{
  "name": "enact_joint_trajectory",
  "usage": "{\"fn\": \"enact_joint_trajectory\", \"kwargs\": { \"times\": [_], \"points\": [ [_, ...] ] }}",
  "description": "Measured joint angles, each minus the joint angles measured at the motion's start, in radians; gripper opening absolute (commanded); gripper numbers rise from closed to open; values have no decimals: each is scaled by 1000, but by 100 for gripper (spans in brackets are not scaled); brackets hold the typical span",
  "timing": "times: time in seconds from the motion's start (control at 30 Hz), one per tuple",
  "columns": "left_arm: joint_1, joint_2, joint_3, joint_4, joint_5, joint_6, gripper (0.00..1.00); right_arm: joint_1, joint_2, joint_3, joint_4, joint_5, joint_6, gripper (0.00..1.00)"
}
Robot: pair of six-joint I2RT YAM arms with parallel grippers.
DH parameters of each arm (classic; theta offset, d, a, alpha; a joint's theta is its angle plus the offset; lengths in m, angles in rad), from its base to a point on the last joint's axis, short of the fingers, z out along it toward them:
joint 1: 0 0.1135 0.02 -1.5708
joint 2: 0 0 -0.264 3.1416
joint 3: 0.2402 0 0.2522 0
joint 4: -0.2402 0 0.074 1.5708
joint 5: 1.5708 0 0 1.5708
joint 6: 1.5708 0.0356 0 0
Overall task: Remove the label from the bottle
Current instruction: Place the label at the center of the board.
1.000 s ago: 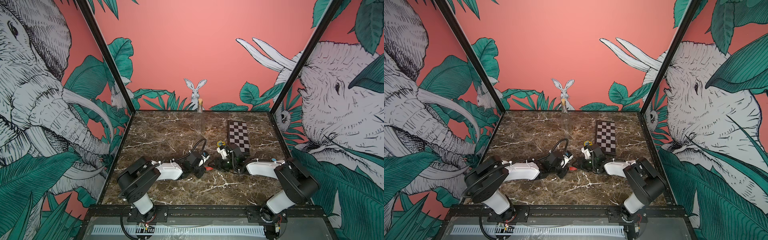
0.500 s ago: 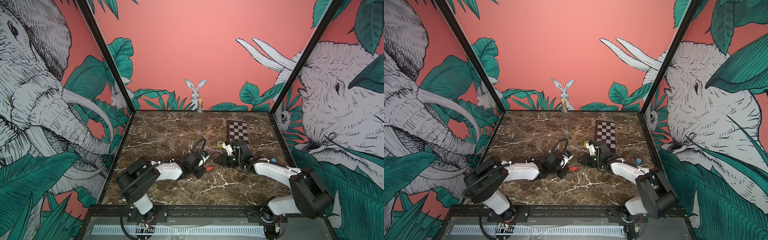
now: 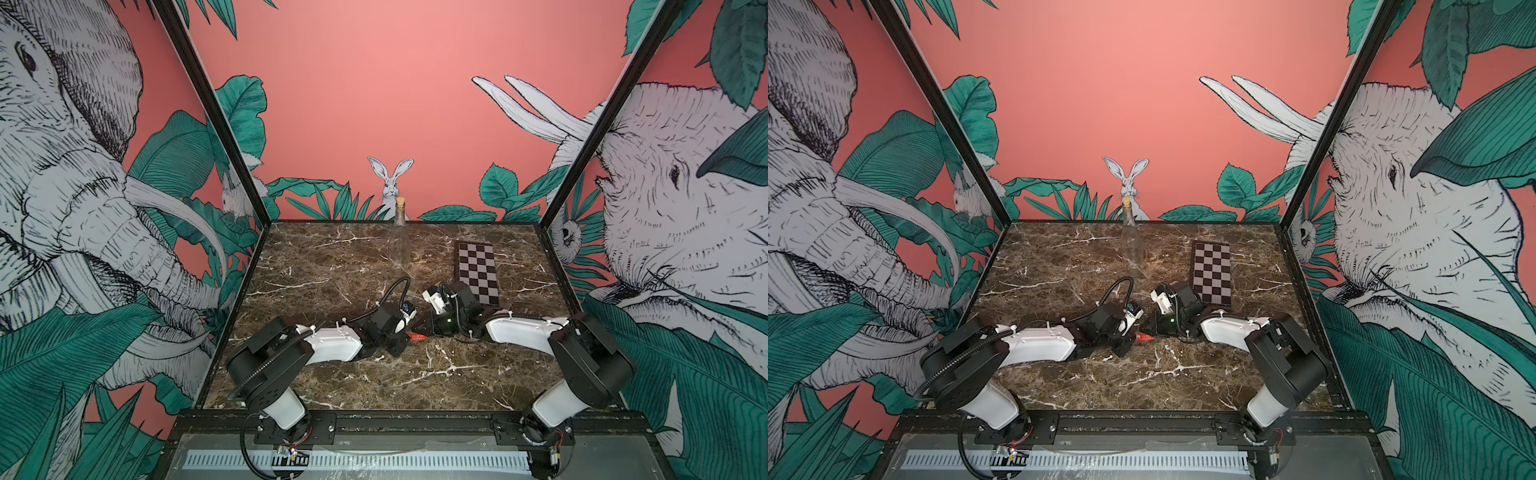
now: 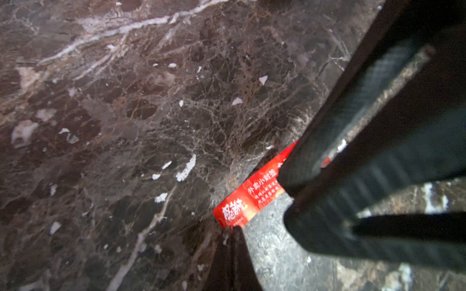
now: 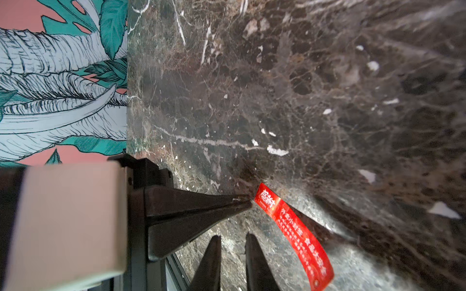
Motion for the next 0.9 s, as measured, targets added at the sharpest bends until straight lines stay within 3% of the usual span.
{"fn": "enact_joint_trajectory", "kwargs": {
  "times": [0.9],
  "points": [
    [0, 0, 0, -2, -1, 0, 2, -47, 56, -91, 16, -4, -48, 19]
  ]
}}
